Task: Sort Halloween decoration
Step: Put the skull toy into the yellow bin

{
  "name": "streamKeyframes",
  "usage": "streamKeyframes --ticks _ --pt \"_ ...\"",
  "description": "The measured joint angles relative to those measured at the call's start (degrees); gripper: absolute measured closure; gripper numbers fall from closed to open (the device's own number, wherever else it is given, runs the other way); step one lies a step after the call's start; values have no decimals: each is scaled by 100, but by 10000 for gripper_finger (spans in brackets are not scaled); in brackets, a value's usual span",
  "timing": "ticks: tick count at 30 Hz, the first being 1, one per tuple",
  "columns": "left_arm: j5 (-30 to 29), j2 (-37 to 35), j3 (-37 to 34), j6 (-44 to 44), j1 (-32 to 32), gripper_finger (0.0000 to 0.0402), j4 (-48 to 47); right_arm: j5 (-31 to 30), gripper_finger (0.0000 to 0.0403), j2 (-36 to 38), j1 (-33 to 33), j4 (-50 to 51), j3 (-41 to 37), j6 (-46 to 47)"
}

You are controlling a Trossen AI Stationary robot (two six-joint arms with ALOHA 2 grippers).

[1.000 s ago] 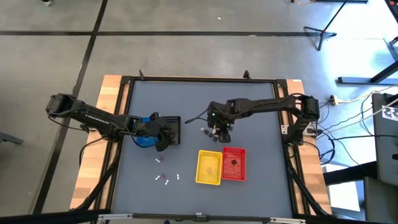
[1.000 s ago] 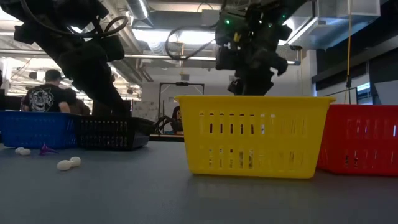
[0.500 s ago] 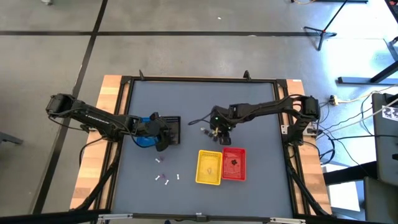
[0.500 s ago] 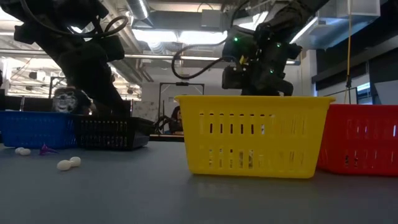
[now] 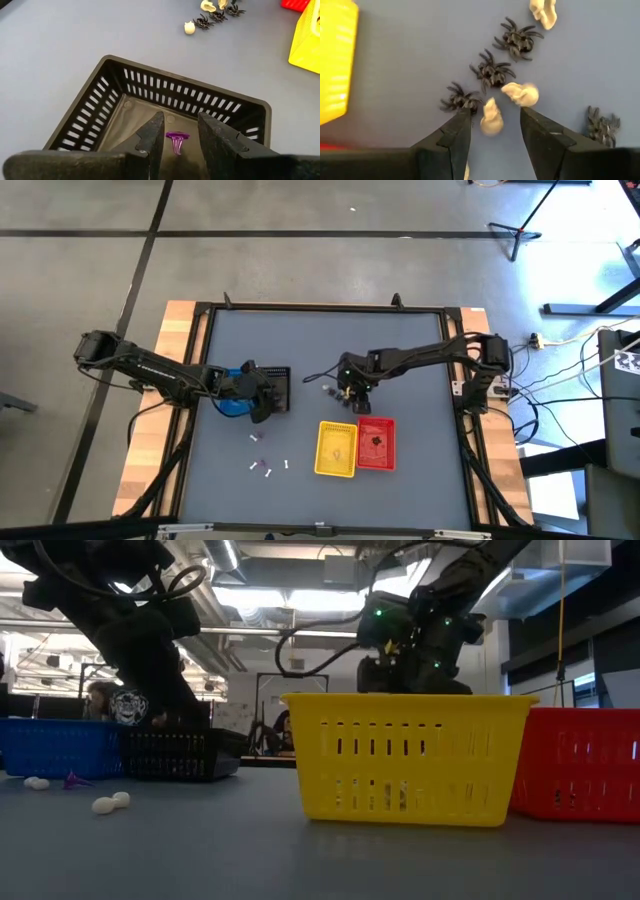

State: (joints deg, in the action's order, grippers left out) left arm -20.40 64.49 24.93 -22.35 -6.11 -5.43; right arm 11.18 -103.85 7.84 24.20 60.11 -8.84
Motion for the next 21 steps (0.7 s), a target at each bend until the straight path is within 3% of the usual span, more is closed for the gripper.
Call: streamKeyframes --ticks 21 --pt "-7 0 0 1 0 290 31 -153 233 -127 4 -48 2 -2"
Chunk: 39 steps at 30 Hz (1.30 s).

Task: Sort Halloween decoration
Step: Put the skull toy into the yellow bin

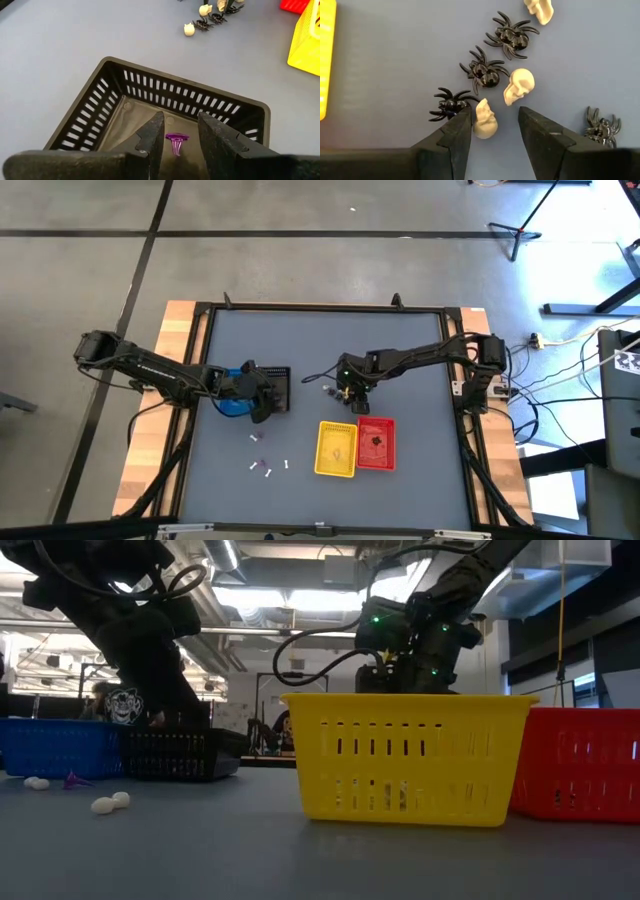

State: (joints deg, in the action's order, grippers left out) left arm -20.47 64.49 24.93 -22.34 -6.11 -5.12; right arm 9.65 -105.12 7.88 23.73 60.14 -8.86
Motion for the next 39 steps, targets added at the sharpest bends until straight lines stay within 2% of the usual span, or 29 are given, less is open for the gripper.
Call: streamKeyframes --ticks 3,10,14,22,25,33,39 --pt "-2 0 0 0 0 290 -1 -2 246 -2 0 4 0 0" --pt "-2 0 0 -1 0 290 0 -13 313 -4 2 4 0 0" --pt "-4 0 0 -1 0 290 -1 -15 334 -4 2 9 2 0" --pt "-4 0 0 0 0 290 -1 5 341 -4 2 28 10 4" --pt "-4 0 0 0 0 290 -1 49 342 -4 2 363 161 72" --pt "-7 0 0 2 0 290 -1 54 342 -4 -6 1843 1091 108" --pt "-7 0 0 2 0 290 2 197 342 -4 -284 2587 1887 157"
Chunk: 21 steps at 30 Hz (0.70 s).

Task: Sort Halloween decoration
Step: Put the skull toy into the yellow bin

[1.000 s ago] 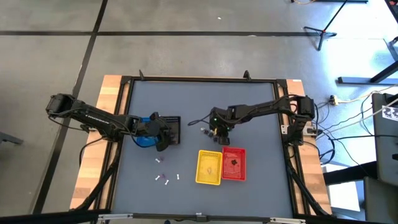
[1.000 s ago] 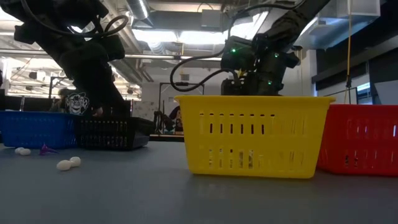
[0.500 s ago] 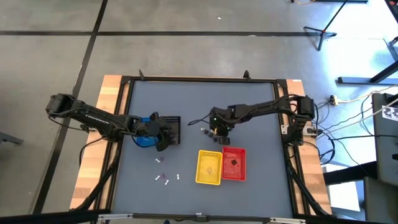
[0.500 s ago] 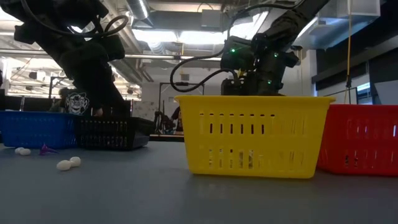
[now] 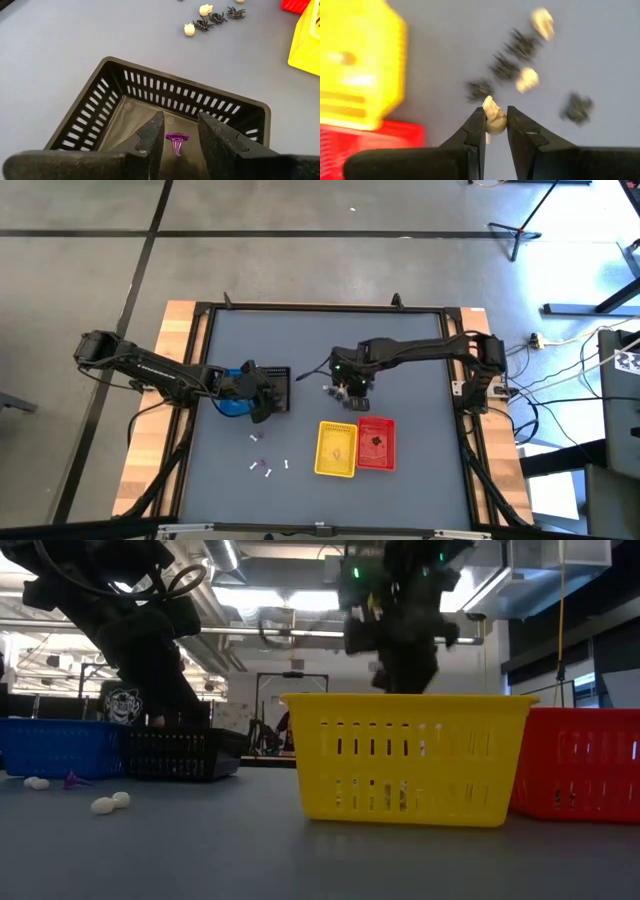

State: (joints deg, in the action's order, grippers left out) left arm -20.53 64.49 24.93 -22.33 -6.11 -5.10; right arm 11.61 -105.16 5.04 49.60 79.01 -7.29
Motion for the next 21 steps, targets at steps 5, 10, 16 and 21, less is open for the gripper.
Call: streamKeyframes --ticks 5,10,16,21 --pt "-2 0 0 0 -1 290 0 327 342 1 -510 -14 472 -2" --pt "-2 0 0 0 0 290 0 413 342 2 -1057 -305 565 -2" --pt "-2 0 0 61 -1 290 100 413 342 2 -1590 -352 570 -2" --pt "-1 0 0 297 0 290 484 411 342 2 -1869 -357 570 -2"
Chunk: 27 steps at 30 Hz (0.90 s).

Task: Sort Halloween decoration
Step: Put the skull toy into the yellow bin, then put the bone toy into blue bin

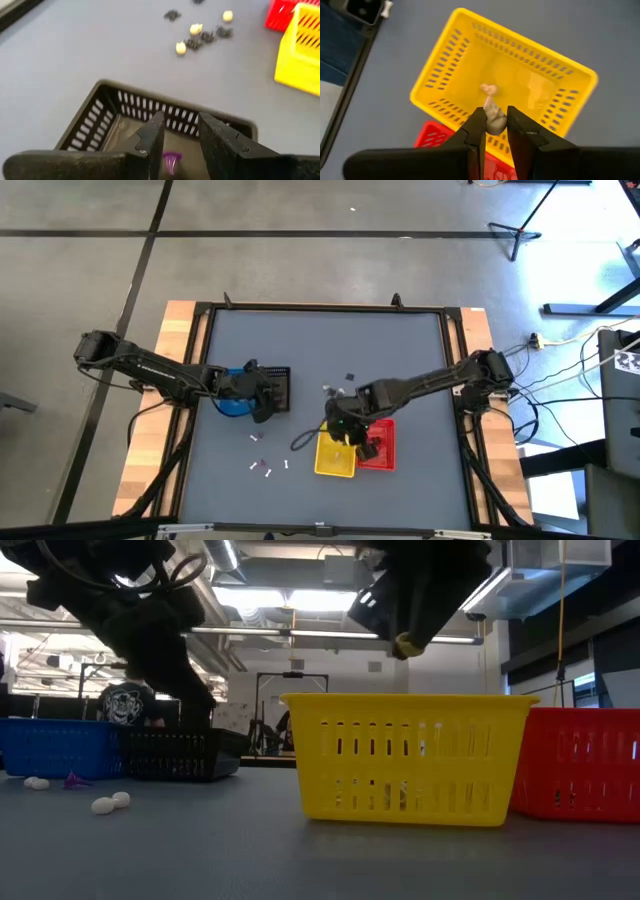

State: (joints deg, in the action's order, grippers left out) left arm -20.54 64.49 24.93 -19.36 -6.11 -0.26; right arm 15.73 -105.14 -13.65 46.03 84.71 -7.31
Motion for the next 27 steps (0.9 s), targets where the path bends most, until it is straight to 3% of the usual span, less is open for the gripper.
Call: streamKeyframes --ticks 17,27 --pt "276 0 0 60 -143 290 563 -243 266 0 -175 -9 0 -4" --pt "1169 0 2 64 -744 290 768 -476 265 0 -170 -9 0 -2"
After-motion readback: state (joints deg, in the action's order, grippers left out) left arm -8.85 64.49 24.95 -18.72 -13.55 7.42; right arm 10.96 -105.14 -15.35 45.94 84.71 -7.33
